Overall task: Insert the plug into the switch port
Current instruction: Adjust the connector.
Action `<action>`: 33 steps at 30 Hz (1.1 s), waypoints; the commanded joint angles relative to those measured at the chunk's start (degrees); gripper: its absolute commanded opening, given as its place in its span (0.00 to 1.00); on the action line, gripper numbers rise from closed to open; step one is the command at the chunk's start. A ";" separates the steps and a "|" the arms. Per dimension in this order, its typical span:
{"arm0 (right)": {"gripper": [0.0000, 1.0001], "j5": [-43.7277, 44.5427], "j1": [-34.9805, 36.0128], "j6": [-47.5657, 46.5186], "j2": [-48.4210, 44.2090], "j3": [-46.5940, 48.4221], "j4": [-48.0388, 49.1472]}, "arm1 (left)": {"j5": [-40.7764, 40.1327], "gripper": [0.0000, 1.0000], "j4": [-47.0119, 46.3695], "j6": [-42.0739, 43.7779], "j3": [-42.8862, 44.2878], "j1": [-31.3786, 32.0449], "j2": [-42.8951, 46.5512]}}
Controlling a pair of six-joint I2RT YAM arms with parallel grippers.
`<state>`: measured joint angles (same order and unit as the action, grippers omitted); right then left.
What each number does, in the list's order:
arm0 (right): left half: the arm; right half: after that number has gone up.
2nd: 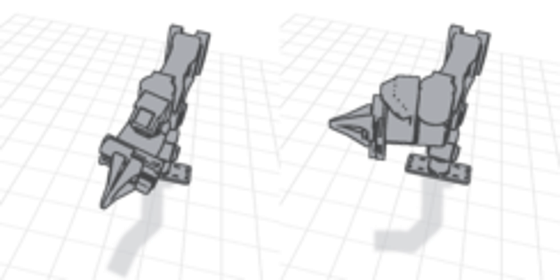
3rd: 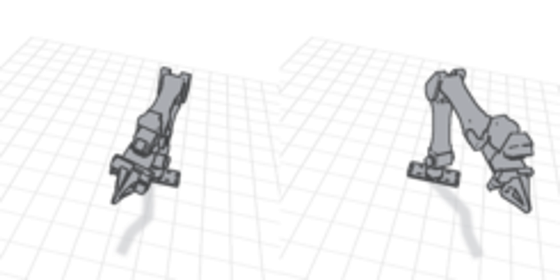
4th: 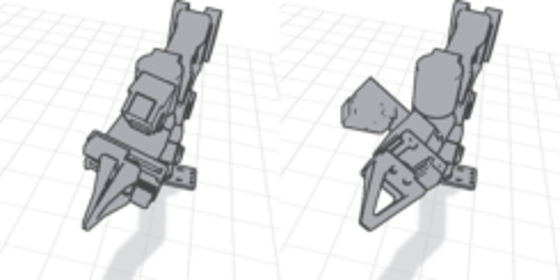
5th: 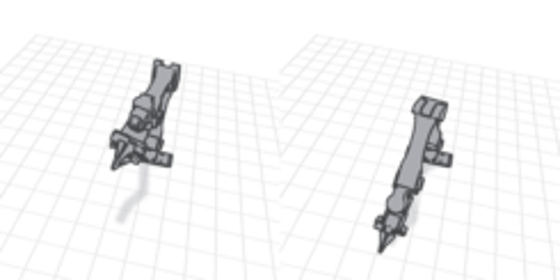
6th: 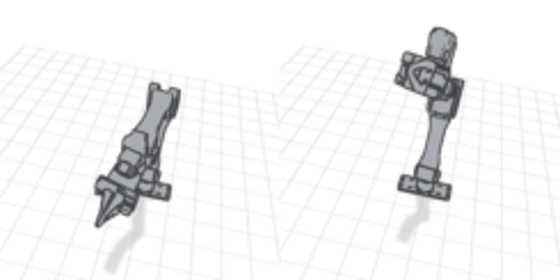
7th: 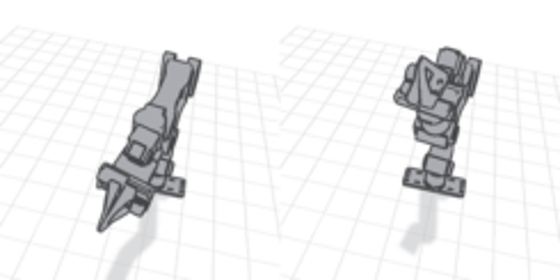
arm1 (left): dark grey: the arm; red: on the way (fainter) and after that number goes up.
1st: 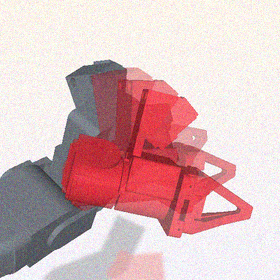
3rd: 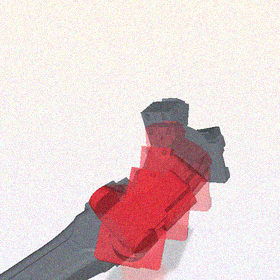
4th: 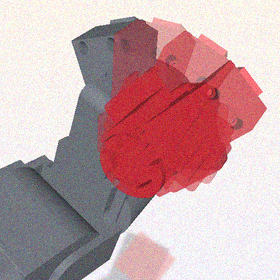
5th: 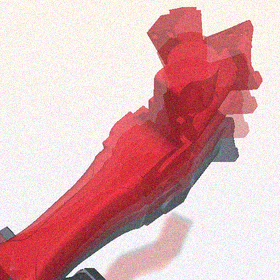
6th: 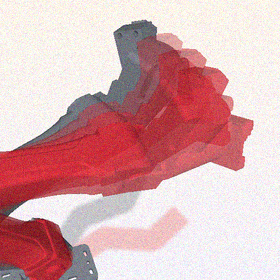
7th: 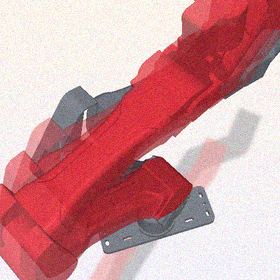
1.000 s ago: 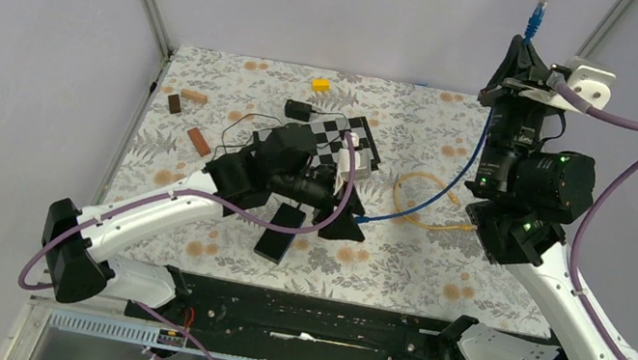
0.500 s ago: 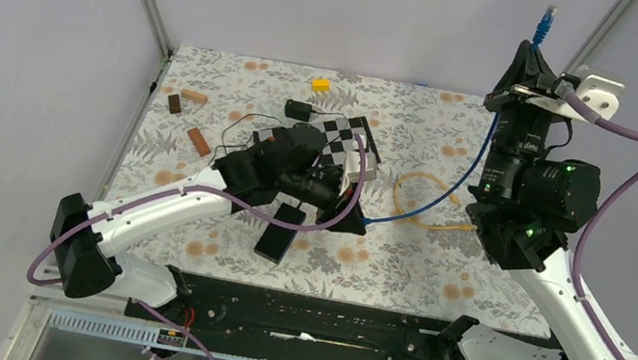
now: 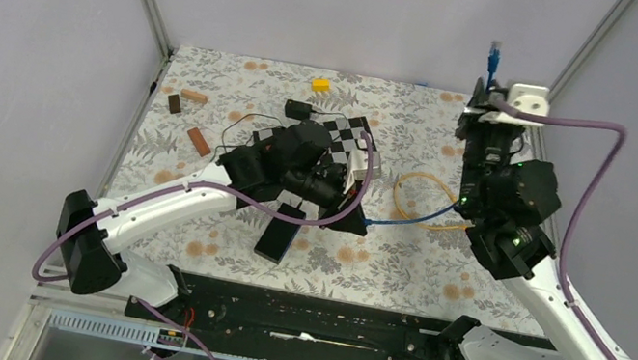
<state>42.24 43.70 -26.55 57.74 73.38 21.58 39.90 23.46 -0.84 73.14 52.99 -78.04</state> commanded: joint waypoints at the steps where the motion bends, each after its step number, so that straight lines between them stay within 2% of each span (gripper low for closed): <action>1: 0.34 -4.13 -0.18 3.34 -2.33 -5.19 -13.45 | 1.69 0.00 -1.80 -5.74 -0.77 -0.12 -0.03; 3: 0.42 -6.36 -0.20 6.88 -3.58 -7.91 -18.41 | 2.83 0.00 -2.17 -8.14 -2.94 -0.50 0.19; 6: 0.61 -8.66 -0.18 11.72 -4.99 -11.40 -24.02 | 4.22 0.00 -3.67 -11.27 -7.51 -1.63 1.38; 9: 0.71 -12.37 -0.18 12.87 -6.19 -13.74 -27.17 | 7.42 0.00 -8.36 -16.26 -12.09 -3.65 2.08; 13: 0.75 -24.52 -0.17 10.16 -10.76 -17.92 -25.54 | 9.91 0.00 -9.67 -18.40 -14.88 -5.70 1.36; 18: 0.76 -47.86 -0.14 3.90 -15.19 -22.33 -24.87 | 8.99 0.00 -2.39 -12.78 -12.96 -6.18 -0.41; 21: 0.76 -61.50 -0.20 0.26 -16.44 -24.81 -25.59 | 11.24 0.00 -0.51 -11.51 -12.43 -6.41 -0.89; 24: 0.76 -71.65 -0.19 -1.99 -17.63 -27.90 -25.92 | 13.19 0.00 0.49 -10.35 -12.64 -6.42 -0.40; 33: 0.76 -84.13 -0.16 -2.39 -16.91 -32.62 -29.23 | 13.12 0.00 4.26 -6.60 -11.39 -6.41 2.60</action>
<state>-32.67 43.70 -27.70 40.16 41.87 -7.09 51.22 26.96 -10.46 58.19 46.78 -78.43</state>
